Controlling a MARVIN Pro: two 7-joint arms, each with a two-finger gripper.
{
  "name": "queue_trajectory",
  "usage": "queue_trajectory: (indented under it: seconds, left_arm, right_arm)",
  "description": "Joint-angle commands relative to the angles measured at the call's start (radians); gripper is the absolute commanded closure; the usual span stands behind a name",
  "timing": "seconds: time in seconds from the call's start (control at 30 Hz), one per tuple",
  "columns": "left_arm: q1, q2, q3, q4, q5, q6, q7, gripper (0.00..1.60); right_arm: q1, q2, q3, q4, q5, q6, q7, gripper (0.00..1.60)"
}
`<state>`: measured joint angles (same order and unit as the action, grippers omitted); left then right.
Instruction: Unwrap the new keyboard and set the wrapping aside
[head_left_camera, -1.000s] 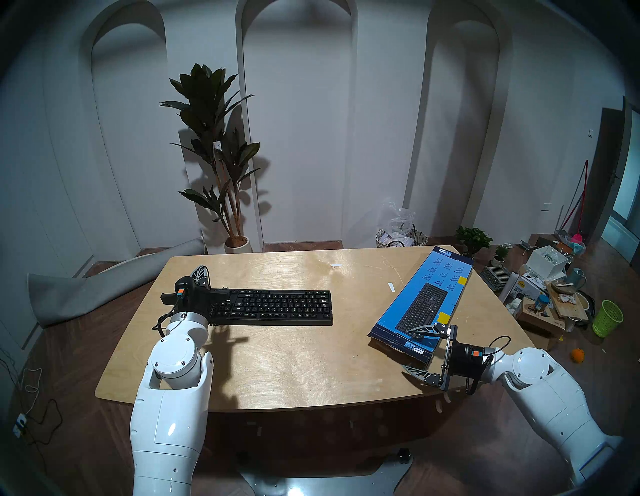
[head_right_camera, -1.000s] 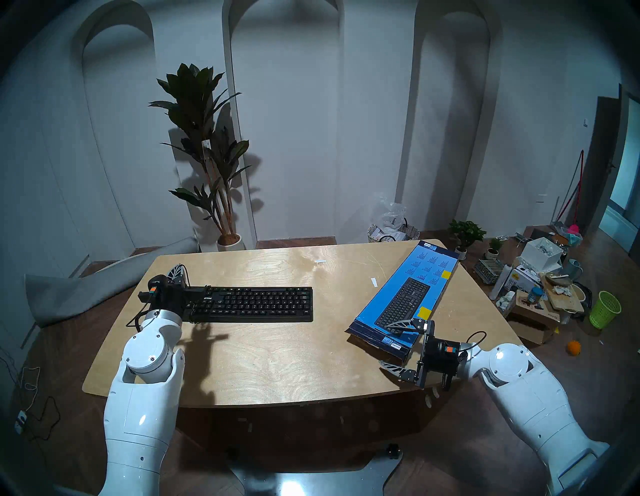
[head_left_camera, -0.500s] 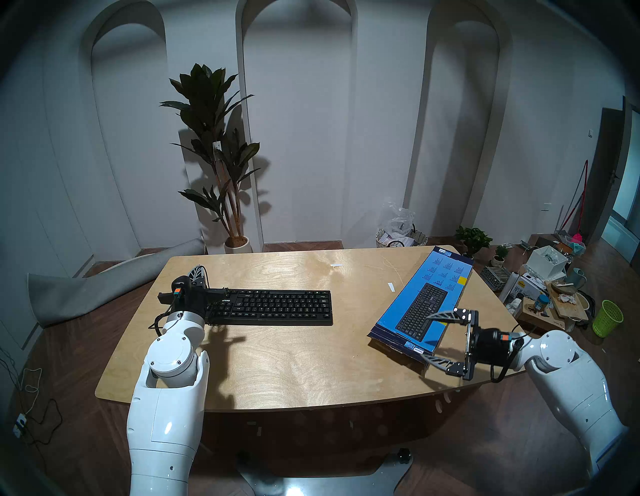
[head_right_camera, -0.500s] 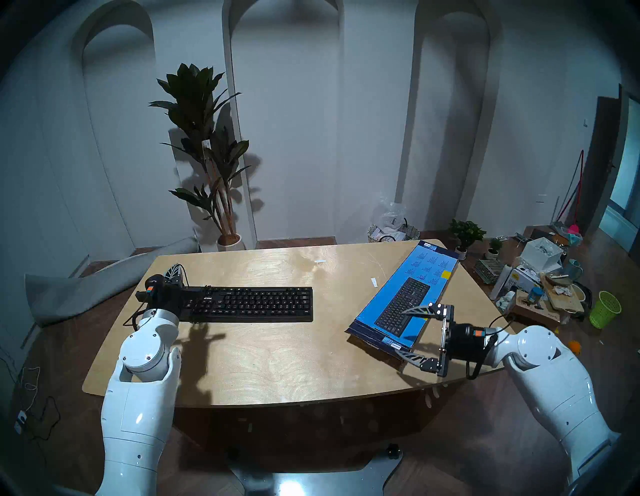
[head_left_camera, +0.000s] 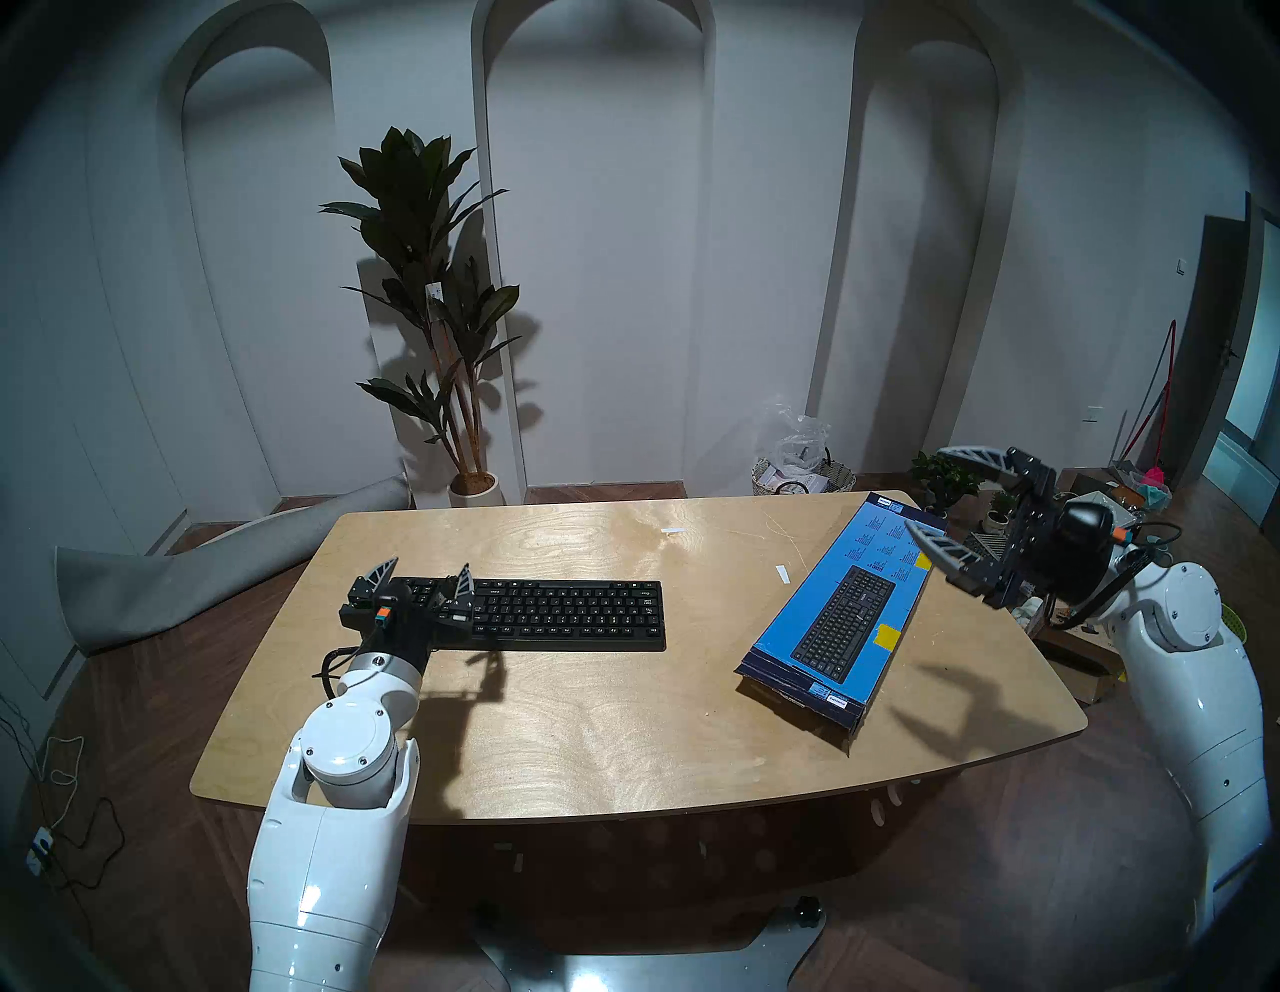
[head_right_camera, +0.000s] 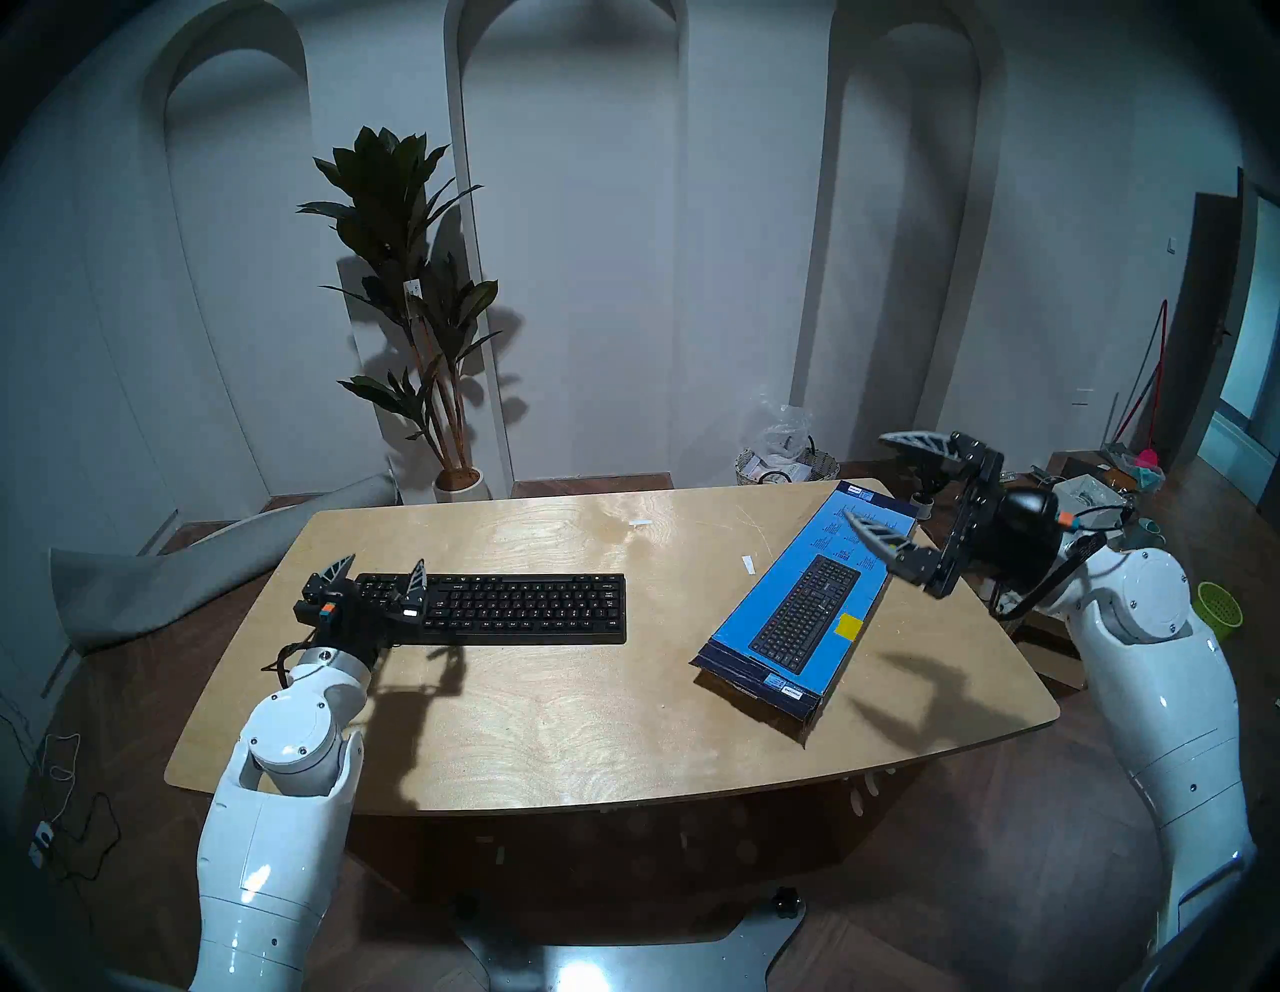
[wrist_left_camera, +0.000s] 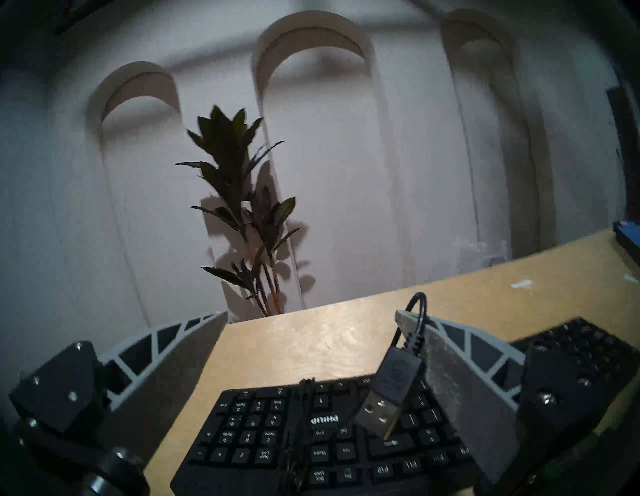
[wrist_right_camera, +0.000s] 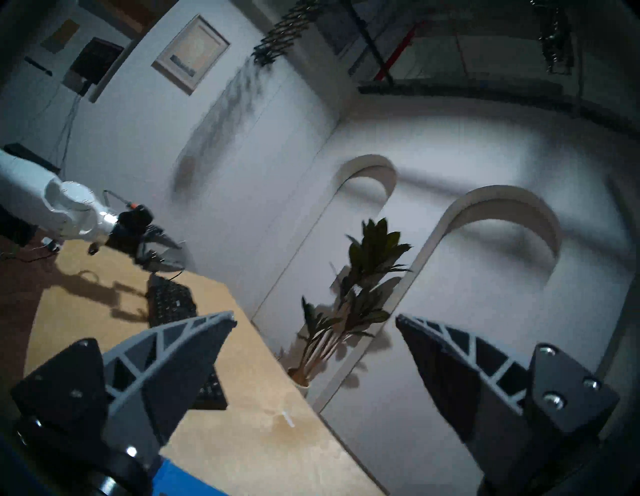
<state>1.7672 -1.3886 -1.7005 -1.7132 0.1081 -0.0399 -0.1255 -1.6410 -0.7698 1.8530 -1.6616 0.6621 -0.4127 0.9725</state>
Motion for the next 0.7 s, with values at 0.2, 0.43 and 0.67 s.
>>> queue_trajectory:
  seconds: [0.2, 0.43, 0.67]
  left_arm:
    - [0.152, 0.178, -0.145, -0.099, 0.104, -0.040, -0.194, 0.00]
    - [0.144, 0.234, -0.241, -0.193, 0.041, -0.104, -0.292, 0.00]
    - [0.113, 0.130, -0.274, -0.285, -0.090, -0.099, -0.269, 0.00]
  right_arm:
    - [0.053, -0.001, 0.038, -0.007, 0.018, 0.022, -0.047, 0.00]
    - [0.077, -0.023, 0.025, -0.008, 0.016, 0.040, -0.086, 0.00]
    - [0.094, -0.108, -0.014, -0.029, -0.022, 0.042, -0.210, 0.00]
